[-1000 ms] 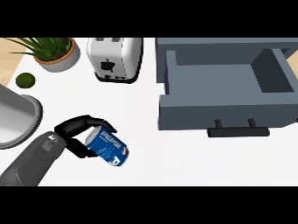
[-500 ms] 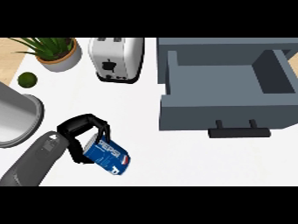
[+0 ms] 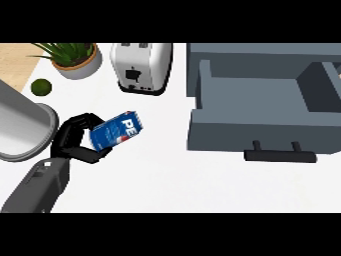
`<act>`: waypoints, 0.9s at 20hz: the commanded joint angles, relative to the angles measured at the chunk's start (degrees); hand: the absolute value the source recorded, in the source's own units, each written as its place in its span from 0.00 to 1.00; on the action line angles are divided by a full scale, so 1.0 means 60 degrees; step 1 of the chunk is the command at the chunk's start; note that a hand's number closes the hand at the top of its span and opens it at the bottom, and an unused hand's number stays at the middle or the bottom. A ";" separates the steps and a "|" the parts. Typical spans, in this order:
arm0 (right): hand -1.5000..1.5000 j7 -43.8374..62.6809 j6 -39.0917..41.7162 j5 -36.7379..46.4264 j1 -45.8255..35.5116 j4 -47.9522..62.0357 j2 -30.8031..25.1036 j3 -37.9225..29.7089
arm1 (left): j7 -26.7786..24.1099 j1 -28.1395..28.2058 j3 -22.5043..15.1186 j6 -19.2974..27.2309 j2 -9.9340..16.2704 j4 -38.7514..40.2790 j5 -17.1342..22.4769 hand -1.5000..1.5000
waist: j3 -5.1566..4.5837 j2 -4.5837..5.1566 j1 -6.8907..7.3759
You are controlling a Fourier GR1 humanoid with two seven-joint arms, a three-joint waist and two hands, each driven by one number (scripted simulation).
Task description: Pick up the can, place it into the drawer and close the drawer
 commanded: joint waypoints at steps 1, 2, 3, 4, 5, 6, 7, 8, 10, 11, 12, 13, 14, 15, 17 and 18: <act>0.00 0.0370 0.0123 -0.0204 0.0030 -0.0388 -0.0253 -0.0207 | 0.0874 -0.0189 0.0718 0.1789 -0.0678 -0.0815 0.0693 1.00 | 0.0007 -0.0014 -0.0131; 0.00 0.0076 0.0222 -0.0062 0.0755 -0.0740 0.0158 0.0114 | 0.0983 -0.0189 0.0683 0.2072 -0.0656 -0.1298 0.0658 1.00 | 0.0007 -0.0027 -0.0189; 0.00 0.0141 0.0077 -0.0171 0.0042 -0.0224 -0.0050 -0.0190 | 0.1802 -0.0058 0.0470 0.2091 -0.0572 -0.2264 0.0675 1.00 | 0.0016 -0.0042 -0.0034; 0.00 0.0111 0.0133 -0.0266 0.0237 -0.0281 -0.0006 -0.0262 | 0.2374 0.0362 0.0118 0.2184 -0.0747 -0.3129 0.0577 1.00 | 0.0019 -0.0061 -0.0010; 0.00 -0.0167 0.0090 0.0233 0.0706 -0.0542 0.0388 0.0165 | 0.2581 0.0597 0.0108 0.2330 -0.0511 -0.3786 0.0568 1.00 | 0.0012 -0.0045 -0.0058; 0.00 -0.0062 0.0373 -0.0589 0.0266 -0.0040 -0.0180 -0.0628 | 0.3047 0.0427 -0.0136 0.2663 -0.1024 -0.4033 0.0467 1.00 | 0.0010 -0.0013 -0.0126; 0.00 0.0344 0.0118 -0.0043 0.0511 -0.0896 0.0229 0.0129 | 0.3296 0.0128 -0.0244 0.3015 -0.0946 -0.4449 0.0290 1.00 | 0.0005 -0.0020 -0.0138; 0.00 -0.0146 0.0291 -0.0159 0.0283 -0.0130 0.0108 -0.0135 | 0.3595 0.0425 -0.0531 0.3378 -0.1084 -0.5210 0.0097 1.00 | 0.0011 -0.0024 -0.0082; 0.00 -0.0462 0.0266 0.0025 0.0373 0.0036 0.0281 -0.0115 | 0.4151 0.0355 -0.0765 0.3868 -0.1256 -0.6088 -0.0106 1.00 | 0.0008 -0.0008 -0.0140; 0.00 -0.0235 0.0274 -0.0198 0.0197 -0.0114 0.0040 -0.0419 | 0.4815 0.0604 -0.0769 0.3592 -0.0930 -0.6964 0.0086 1.00 | 0.0004 -0.0009 -0.0119; 0.00 -0.0336 0.0582 -0.0375 0.0745 -0.0318 0.0129 -0.0340 | 0.4888 0.0286 -0.0940 0.3948 -0.1135 -0.6949 -0.0207 1.00 | 0.0002 0.0006 -0.0226; 0.00 0.0062 -0.0029 0.0365 -0.0108 -0.0176 0.0346 0.0213 | 0.5690 0.0279 -0.1059 0.3944 -0.0926 -0.7680 -0.0179 1.00 | 0.0000 0.0009 -0.0101; 0.00 -0.0350 0.0378 -0.0014 0.0419 -0.0310 0.0227 -0.0136 | 0.5690 -0.0145 -0.1248 0.4590 -0.1514 -0.7427 -0.0509 1.00 | -0.0001 0.0025 -0.0257; 0.00 -0.0181 0.0358 -0.0311 0.0032 0.0030 0.0076 -0.0414 | 0.6057 0.0009 -0.1287 0.4646 -0.1439 -0.7913 -0.0574 1.00 | -0.0004 0.0039 -0.0236; 0.00 0.0212 0.0202 -0.0142 -0.0141 -0.0375 0.0072 -0.0276 | 0.6969 -0.0758 -0.1212 0.4652 -0.1422 -0.7819 -0.0562 1.00 | -0.0008 0.0058 -0.0284; 0.00 0.0494 0.0241 -0.0040 0.0006 -0.0581 0.0142 -0.0053 | 0.7051 0.0204 -0.1721 0.4848 -0.1535 -0.9041 -0.0856 1.00 | -0.0009 0.0039 -0.0223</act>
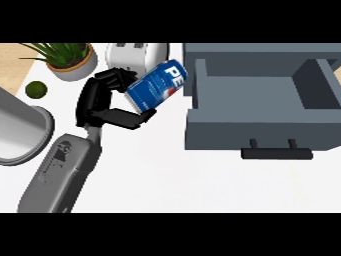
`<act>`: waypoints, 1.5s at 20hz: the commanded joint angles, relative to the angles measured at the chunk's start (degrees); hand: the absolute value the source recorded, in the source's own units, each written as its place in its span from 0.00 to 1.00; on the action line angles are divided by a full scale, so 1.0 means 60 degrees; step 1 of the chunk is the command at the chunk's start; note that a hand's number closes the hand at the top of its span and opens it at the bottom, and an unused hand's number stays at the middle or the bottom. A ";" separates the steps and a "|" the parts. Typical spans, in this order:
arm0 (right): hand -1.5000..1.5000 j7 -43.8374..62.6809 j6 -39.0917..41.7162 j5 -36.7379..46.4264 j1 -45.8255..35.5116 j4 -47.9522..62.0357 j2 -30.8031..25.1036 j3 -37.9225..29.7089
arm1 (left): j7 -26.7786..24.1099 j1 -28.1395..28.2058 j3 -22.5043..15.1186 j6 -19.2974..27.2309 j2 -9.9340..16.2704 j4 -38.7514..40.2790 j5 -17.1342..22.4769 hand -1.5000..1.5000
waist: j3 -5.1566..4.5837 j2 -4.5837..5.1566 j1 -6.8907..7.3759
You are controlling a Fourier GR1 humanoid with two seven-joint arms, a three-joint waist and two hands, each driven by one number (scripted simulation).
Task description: Pick up the can, place it into the drawer and close the drawer
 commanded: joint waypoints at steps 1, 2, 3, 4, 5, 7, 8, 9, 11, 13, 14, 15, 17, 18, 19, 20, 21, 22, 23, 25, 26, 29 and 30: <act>0.00 0.0169 0.0106 -0.0030 -0.0079 -0.0125 0.0044 0.0157 | 0.1593 -0.1039 -0.0493 0.0646 -0.0414 -0.0668 -0.0496 1.00 | -0.0005 0.0027 -0.0097; 0.00 0.0679 -0.0223 0.0356 -0.0379 -0.0467 0.0156 0.0484 | 0.1303 -0.1266 -0.0305 0.0654 -0.0592 -0.0219 -0.0548 1.00 | -0.0011 0.0048 -0.0108; 0.00 -0.0074 0.0376 -0.0444 0.0314 -0.0189 -0.0070 -0.0337 | 0.2081 -0.1121 -0.0673 0.1026 -0.0495 -0.1136 -0.0895 1.00 | -0.0002 0.0014 -0.0112; 0.00 0.0437 0.0023 -0.0001 -0.0035 -0.0447 0.0100 0.0021 | 0.1840 -0.1448 -0.0354 0.0746 -0.0546 -0.0529 -0.0855 1.00 | -0.0009 0.0043 -0.0118; 0.00 0.0242 -0.0242 0.0653 -0.0187 -0.0341 0.0368 0.0452 | 0.2166 -0.1625 -0.0801 0.1439 -0.1090 -0.0717 -0.1227 1.00 | -0.0008 0.0038 -0.0101; 0.00 0.0044 0.0053 0.0037 -0.0404 0.0321 -0.0012 -0.0221 | 0.2699 -0.2240 -0.0728 0.1525 -0.1053 -0.0807 -0.1480 1.00 | -0.0005 0.0040 -0.0106; 0.00 0.0385 -0.0051 0.0138 -0.0491 -0.0218 0.0015 0.0024 | 0.2953 -0.3201 -0.0193 0.0987 -0.0684 -0.0146 -0.1161 1.00 | -0.0008 0.0054 -0.0155; 0.00 -0.0014 0.0109 0.0422 -0.0026 -0.0082 0.0244 0.0225 | 0.2575 -0.3276 -0.0384 0.1248 -0.0911 0.0071 -0.1567 1.00 | -0.0006 0.0054 -0.0178; 0.00 0.0670 0.0003 -0.0197 -0.0312 -0.0446 0.0026 -0.0174 | 0.3289 -0.3604 -0.0573 0.1478 -0.1216 -0.0216 -0.1621 1.00 | -0.0008 0.0039 -0.0153; 0.00 0.0239 0.0116 0.0092 -0.0354 -0.0168 0.0010 -0.0147 | 0.3054 -0.4631 -0.0310 0.1690 -0.1280 0.0790 -0.1613 1.00 | -0.0007 0.0063 -0.0202; 0.00 -0.0113 0.0179 0.0307 -0.0173 0.0241 0.0217 -0.0020 | 0.3384 -0.4753 -0.0413 0.1873 -0.1283 0.0599 -0.1647 1.00 | -0.0005 0.0055 -0.0177; 0.00 0.0024 0.0399 -0.0589 -0.0335 0.0317 -0.0282 -0.0867 | 0.3458 -0.4969 -0.0086 0.1497 -0.1256 0.0943 -0.1616 1.00 | -0.0005 0.0057 -0.0190; 0.00 -0.0231 0.0168 0.0159 -0.0991 0.1170 -0.0111 -0.0377 | 0.3699 -0.5585 -0.0419 0.1999 -0.1289 0.1355 -0.1486 1.00 | -0.0004 0.0073 -0.0173; 0.00 -0.0296 0.0093 0.0545 -0.0304 0.0249 0.0380 0.0104 | 0.3624 -0.5910 -0.0228 0.1909 -0.1290 0.1725 -0.1371 1.00 | -0.0006 0.0068 -0.0230; 0.00 -0.0216 0.0437 -0.0037 0.0097 0.0121 0.0187 -0.0266 | 0.3652 -0.6193 -0.0207 0.2147 -0.1291 0.2011 -0.1373 1.00 | -0.0005 0.0065 -0.0280; 0.00 0.0300 0.0022 0.0187 -0.0544 0.0024 0.0156 -0.0179 | 0.3647 -0.5894 -0.0390 0.1975 -0.1292 0.1673 -0.1217 1.00 | -0.0009 0.0060 -0.0192; 0.00 -0.0450 0.0371 0.0561 -0.0179 0.0546 0.0410 0.0247 | 0.3311 -0.6181 -0.0743 0.2363 -0.1292 0.2015 -0.0865 1.00 | -0.0005 0.0074 -0.0269; 0.00 -0.0213 0.0193 0.0337 -0.0792 0.0700 -0.0002 -0.0266 | 0.3285 -0.7036 -0.0077 0.2081 -0.1293 0.3078 -0.0953 1.00 | -0.0003 0.0108 -0.0313; 0.00 0.0679 0.0238 -0.0050 -0.0648 -0.0096 -0.0085 -0.0172 | 0.2929 -0.6996 -0.0529 0.2483 -0.1293 0.3331 -0.0733 1.00 | -0.0007 0.0105 -0.0383; 0.00 -0.0142 0.0550 -0.0008 -0.0321 0.0331 0.0073 -0.0130 | 0.3332 -0.7855 -0.0838 0.2953 -0.1293 0.3706 -0.0564 1.00 | 0.0002 0.0106 -0.0465; 0.00 -0.0240 0.0211 0.0537 -0.0687 0.0826 0.0316 0.0146 | 0.3308 -0.7939 -0.0676 0.2701 -0.1294 0.4031 -0.0205 1.00 | 0.0001 0.0123 -0.0404; 0.00 0.0050 0.0300 0.0181 -0.0615 0.0349 0.0131 -0.0118 | 0.2592 -0.7961 -0.1185 0.2861 -0.1294 0.4691 0.0229 1.00 | -0.0001 0.0122 -0.0479; 0.00 0.0813 0.0060 0.0181 -0.0625 -0.0335 0.0128 -0.0032 | 0.3217 -0.8491 -0.0954 0.2735 -0.1294 0.4713 0.0068 1.00 | -0.0006 0.0098 -0.0416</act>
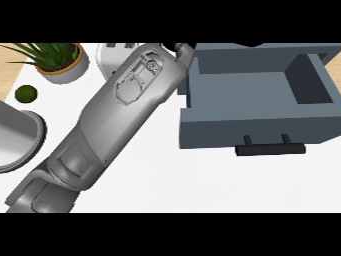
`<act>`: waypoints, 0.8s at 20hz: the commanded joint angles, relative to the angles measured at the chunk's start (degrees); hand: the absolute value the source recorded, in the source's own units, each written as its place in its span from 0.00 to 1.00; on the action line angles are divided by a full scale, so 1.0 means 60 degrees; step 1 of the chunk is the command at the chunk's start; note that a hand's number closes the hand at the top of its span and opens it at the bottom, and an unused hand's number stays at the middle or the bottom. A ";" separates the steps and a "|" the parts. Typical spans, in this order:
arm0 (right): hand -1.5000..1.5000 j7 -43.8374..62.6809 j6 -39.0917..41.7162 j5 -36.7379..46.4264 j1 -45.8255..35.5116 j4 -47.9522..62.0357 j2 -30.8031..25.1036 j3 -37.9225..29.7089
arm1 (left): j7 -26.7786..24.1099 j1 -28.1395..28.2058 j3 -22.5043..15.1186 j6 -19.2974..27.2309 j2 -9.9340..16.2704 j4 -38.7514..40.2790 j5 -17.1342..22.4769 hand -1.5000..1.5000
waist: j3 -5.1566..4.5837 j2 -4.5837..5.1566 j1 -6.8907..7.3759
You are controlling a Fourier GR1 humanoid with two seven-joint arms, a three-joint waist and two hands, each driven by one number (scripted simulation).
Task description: Pick up the can, place it into the drawer and close the drawer
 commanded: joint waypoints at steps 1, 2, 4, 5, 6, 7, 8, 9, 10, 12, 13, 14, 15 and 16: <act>0.00 0.0153 0.0249 -0.0559 -0.0116 0.0107 -0.0376 -0.0503 | -0.0506 -0.0822 -0.0095 0.0090 -0.0004 0.1313 0.0483 1.00 | 0.0003 0.0029 -0.0108; 0.00 0.0268 -0.0328 0.0631 -0.0051 -0.0485 0.0320 0.0740 | -0.0073 -0.0995 -0.0653 0.0550 -0.0004 0.1148 0.0703 1.00 | -0.0001 0.0015 -0.0107; 0.00 0.0325 0.0033 -0.0340 -0.0326 0.0012 -0.0279 -0.0325 | -0.0252 -0.1395 -0.0208 0.0017 -0.0004 0.1859 0.0763 1.00 | 0.0002 0.0024 -0.0068; 0.00 0.0420 0.0152 -0.0492 -0.0136 -0.0133 -0.0333 -0.0394 | -0.0723 -0.1069 -0.0804 0.0525 -0.0004 0.1726 0.1101 1.00 | 0.0004 0.0027 -0.0170; 0.00 0.0281 -0.0012 -0.0331 -0.0312 -0.0050 -0.0202 -0.0325 | -0.0283 -0.1705 -0.0602 0.0425 -0.0004 0.2036 0.1114 1.00 | 0.0005 0.0029 -0.0147; 0.00 0.0408 -0.0225 0.0050 -0.0660 0.0117 -0.0100 -0.0014 | -0.0941 -0.1451 -0.0350 0.0171 -0.0004 0.2443 0.0983 1.00 | 0.0002 0.0054 -0.0063; 0.00 0.0487 -0.0173 -0.0021 -0.0718 0.0060 -0.0187 -0.0037 | -0.1062 -0.1538 -0.0591 0.0240 -0.0004 0.2680 0.1244 1.00 | 0.0005 0.0076 -0.0186; 0.00 0.0279 -0.0032 -0.0030 -0.0170 -0.0172 0.0123 0.0190 | -0.1409 -0.1340 -0.0696 0.0233 -0.0004 0.2677 0.1426 1.00 | 0.0006 0.0070 -0.0252; 0.00 0.0323 -0.0119 0.0217 -0.0358 -0.0102 0.0071 0.0269 | -0.1263 -0.1586 -0.1176 0.0639 -0.0004 0.2814 0.1500 1.00 | 0.0011 0.0094 -0.0381; 0.00 0.0196 -0.0076 0.0056 -0.0621 0.0175 -0.0144 -0.0050 | -0.0935 -0.1796 -0.1389 0.0637 -0.0004 0.2766 0.1899 1.00 | 0.0010 0.0064 -0.0287; 0.00 0.0386 -0.0264 0.0229 -0.0811 0.0099 -0.0028 0.0157 | -0.0795 -0.2144 -0.1397 0.0599 -0.0004 0.3073 0.1990 1.00 | 0.0012 0.0095 -0.0364; 0.00 0.0173 -0.0310 0.0510 -0.0863 0.0414 0.0156 0.0417 | -0.1340 -0.1602 -0.1397 0.0451 -0.0004 0.3196 0.2207 1.00 | 0.0013 0.0135 -0.0384; 0.00 0.0484 -0.0114 0.0256 -0.0642 0.0038 -0.0070 0.0273 | -0.0975 -0.2054 -0.1409 0.0477 -0.0004 0.3444 0.2207 1.00 | 0.0012 0.0104 -0.0393; 0.00 0.0444 -0.0082 0.0036 -0.0630 0.0006 -0.0105 0.0094 | -0.1431 -0.1365 -0.1871 0.0640 -0.0004 0.3123 0.2246 1.00 | 0.0009 0.0071 -0.0324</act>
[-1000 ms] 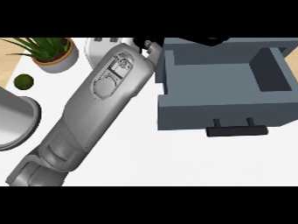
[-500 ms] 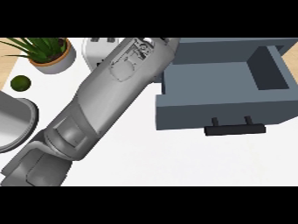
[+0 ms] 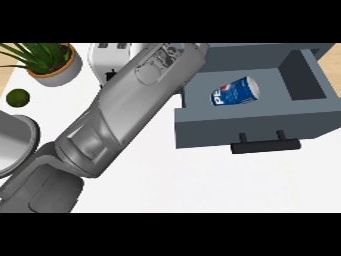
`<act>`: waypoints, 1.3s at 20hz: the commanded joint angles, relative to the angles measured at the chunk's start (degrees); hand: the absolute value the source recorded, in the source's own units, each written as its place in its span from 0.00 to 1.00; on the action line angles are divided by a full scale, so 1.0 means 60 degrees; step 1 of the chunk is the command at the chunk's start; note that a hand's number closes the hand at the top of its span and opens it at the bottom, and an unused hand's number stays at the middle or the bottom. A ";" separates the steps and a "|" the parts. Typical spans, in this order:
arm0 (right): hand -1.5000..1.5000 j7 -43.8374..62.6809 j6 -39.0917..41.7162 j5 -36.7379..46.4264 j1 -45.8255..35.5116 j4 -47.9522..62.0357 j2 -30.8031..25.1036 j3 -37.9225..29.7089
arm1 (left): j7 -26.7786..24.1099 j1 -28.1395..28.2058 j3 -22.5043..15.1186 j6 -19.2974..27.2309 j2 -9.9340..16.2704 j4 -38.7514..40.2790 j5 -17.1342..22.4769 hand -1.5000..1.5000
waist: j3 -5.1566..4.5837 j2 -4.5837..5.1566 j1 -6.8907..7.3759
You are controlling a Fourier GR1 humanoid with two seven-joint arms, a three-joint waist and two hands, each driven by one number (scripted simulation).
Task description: Pick up the can, place it into the drawer and close the drawer
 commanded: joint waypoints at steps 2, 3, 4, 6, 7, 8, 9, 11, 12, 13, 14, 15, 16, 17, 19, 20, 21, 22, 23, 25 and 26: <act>0.00 0.0070 0.0118 0.0010 -0.0179 0.0079 -0.0142 0.0050 | -0.0568 -0.0122 -0.0574 0.0183 0.0000 0.0747 0.0382 1.00 | 0.0005 0.0055 -0.0164; 0.00 -0.0173 -0.0141 0.0491 -0.0576 0.0706 0.0100 0.0350 | -0.0484 -0.0364 -0.0656 0.0248 0.0000 0.0797 0.0454 1.00 | 0.0010 0.0095 -0.0161; 0.00 0.0114 0.0016 -0.0057 -0.0421 0.0277 -0.0298 -0.0254 | -0.1000 0.0185 -0.0705 0.0440 0.0000 0.0722 0.0596 1.00 | 0.0005 0.0070 -0.0220; 0.00 0.0515 -0.0272 0.0184 -0.0786 0.0064 0.0014 0.0304 | -0.0941 0.0288 -0.1198 0.0817 0.0000 0.0684 0.0740 1.00 | 0.0005 0.0087 -0.0331; 0.00 0.0368 -0.0355 0.0382 -0.0929 0.0418 -0.0049 0.0194 | -0.0965 0.0147 -0.1103 0.0526 0.0000 0.0877 0.0796 1.00 | 0.0003 0.0079 -0.0184; 0.00 -0.0255 0.0103 -0.0058 -0.0311 0.0467 -0.0191 -0.0212 | -0.1335 0.0275 -0.0926 0.0293 0.0000 0.1214 0.0779 1.00 | 0.0011 0.0110 -0.0330; 0.00 0.0083 -0.0140 0.0031 -0.0808 0.0505 -0.0192 -0.0128 | -0.1316 0.0183 -0.1099 0.0417 0.0000 0.1189 0.0777 1.00 | 0.0004 0.0080 -0.0187; 0.00 0.0295 -0.0173 0.0181 -0.0769 0.0205 -0.0062 0.0212 | -0.0892 0.0155 -0.1743 0.0910 0.0000 0.0894 0.0944 1.00 | 0.0008 0.0074 -0.0384; 0.00 0.0475 -0.0110 -0.0118 -0.0785 0.0214 -0.0268 -0.0113 | -0.1311 0.0607 -0.1707 0.0698 0.0000 0.1068 0.0988 1.00 | 0.0004 0.0092 -0.0350; 0.00 0.0140 -0.0300 0.0342 -0.0757 0.0360 0.0014 0.0158 | -0.1068 0.0009 -0.1550 0.0443 0.0000 0.1377 0.0988 1.00 | 0.0004 0.0091 -0.0254; 0.00 0.0215 -0.0279 0.0293 -0.1192 0.0750 -0.0279 -0.0060 | -0.1345 0.0162 -0.1641 0.0385 0.0000 0.1394 0.0989 1.00 | 0.0005 0.0127 -0.0249; 0.00 0.0165 -0.0063 -0.0018 -0.0939 0.0478 -0.0357 -0.0183 | -0.1162 0.0137 -0.1778 0.0649 0.0000 0.1489 0.1044 1.00 | 0.0013 0.0145 -0.0493; 0.00 0.0579 -0.0100 -0.0105 -0.1104 0.0390 -0.0463 -0.0188 | -0.1602 0.0256 -0.1744 0.0602 0.0000 0.1568 0.0987 1.00 | 0.0003 0.0135 -0.0369; 0.00 0.0267 0.0083 -0.0405 -0.0852 0.0203 -0.0438 -0.0323 | -0.1645 0.0252 -0.1899 0.0737 0.0000 0.1552 0.0950 1.00 | 0.0010 0.0126 -0.0501; 0.00 0.0168 -0.0029 -0.0100 -0.0976 0.0627 -0.0376 -0.0227 | -0.1516 0.0276 -0.2050 0.0718 0.0000 0.1537 0.1088 1.00 | 0.0010 0.0123 -0.0392; 0.00 0.0379 -0.0022 0.0073 -0.1102 0.0255 -0.0389 0.0090 | -0.1421 0.0385 -0.2325 0.1086 0.0000 0.1514 0.1060 0.00 | 0.0010 0.0155 -0.0581; 0.00 0.0279 0.0043 -0.0082 -0.1094 0.0517 -0.0430 -0.0066 | -0.1403 0.0521 -0.2254 0.1126 0.0000 0.1454 0.1269 0.00 | 0.0015 0.0183 -0.0648; 0.00 0.0243 -0.0044 0.0121 -0.1223 0.0556 -0.0281 0.0199 | -0.1265 0.0140 -0.2180 0.1171 0.0000 0.1621 0.1278 0.00 | 0.0011 0.0171 -0.0527; 0.00 0.0023 0.0022 0.0103 -0.0910 0.0658 -0.0214 0.0111 | -0.1536 0.0424 -0.2200 0.1180 0.0000 0.1581 0.1334 0.00 | 0.0011 0.0157 -0.0504; 0.00 0.0241 -0.0018 0.0237 -0.0945 0.0377 -0.0306 0.0171 | -0.1376 0.0428 -0.2391 0.1521 0.0000 0.1536 0.1426 0.00 | 0.0013 0.0182 -0.0708; 0.00 0.0134 0.0018 0.0015 -0.0884 0.0348 -0.0322 -0.0023 | -0.1451 0.0329 -0.2366 0.1431 0.0000 0.1620 0.1441 0.00 | 0.0013 0.0165 -0.0658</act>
